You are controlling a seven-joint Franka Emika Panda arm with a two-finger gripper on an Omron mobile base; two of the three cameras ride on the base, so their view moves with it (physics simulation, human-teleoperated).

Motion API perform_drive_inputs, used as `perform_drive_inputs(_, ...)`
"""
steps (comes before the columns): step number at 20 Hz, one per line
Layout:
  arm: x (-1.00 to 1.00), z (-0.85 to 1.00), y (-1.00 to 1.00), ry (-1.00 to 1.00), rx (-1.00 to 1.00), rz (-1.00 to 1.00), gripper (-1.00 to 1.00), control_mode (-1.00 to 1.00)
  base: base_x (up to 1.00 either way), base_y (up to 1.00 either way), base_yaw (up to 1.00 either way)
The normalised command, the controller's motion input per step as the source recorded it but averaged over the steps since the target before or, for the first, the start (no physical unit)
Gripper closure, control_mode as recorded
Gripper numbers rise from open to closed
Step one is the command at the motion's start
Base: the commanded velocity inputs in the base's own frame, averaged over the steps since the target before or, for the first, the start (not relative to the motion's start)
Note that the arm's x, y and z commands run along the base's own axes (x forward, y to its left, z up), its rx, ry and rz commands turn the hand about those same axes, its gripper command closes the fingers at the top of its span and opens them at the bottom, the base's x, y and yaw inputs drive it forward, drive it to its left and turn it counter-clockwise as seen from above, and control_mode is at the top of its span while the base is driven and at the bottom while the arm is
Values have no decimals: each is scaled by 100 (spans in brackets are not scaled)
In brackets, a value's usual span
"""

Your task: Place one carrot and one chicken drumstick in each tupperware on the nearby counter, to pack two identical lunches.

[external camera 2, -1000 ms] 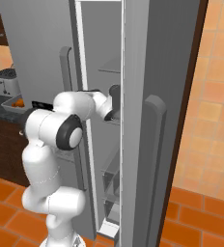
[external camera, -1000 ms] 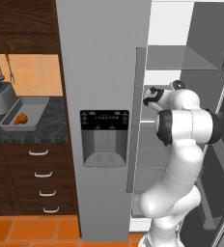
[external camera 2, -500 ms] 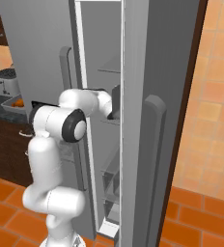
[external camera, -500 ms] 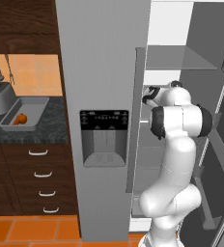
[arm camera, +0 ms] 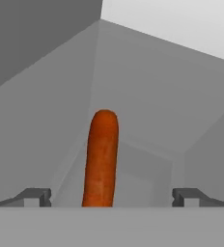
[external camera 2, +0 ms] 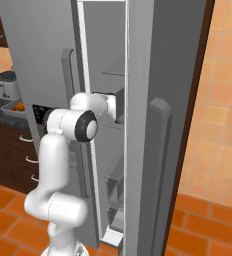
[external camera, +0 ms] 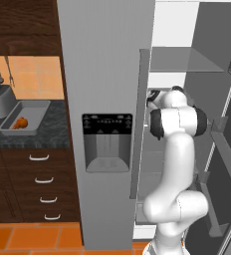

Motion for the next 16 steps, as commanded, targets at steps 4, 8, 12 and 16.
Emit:
perform_drive_inputs(4, 61, -73, 49, 0, 0, 0, 100, -100, 0, 0, 0)
perform_drive_inputs(8, 50, -96, 79, 1, -8, 0, 100, -100, 0, 0, 0)
perform_drive_inputs(12, 3, -100, 88, 0, -29, 0, 100, -100, 0, 0, 0)
perform_drive_inputs(16, -4, -100, 92, 0, -32, 0, 100, -100, 0, 0, 0)
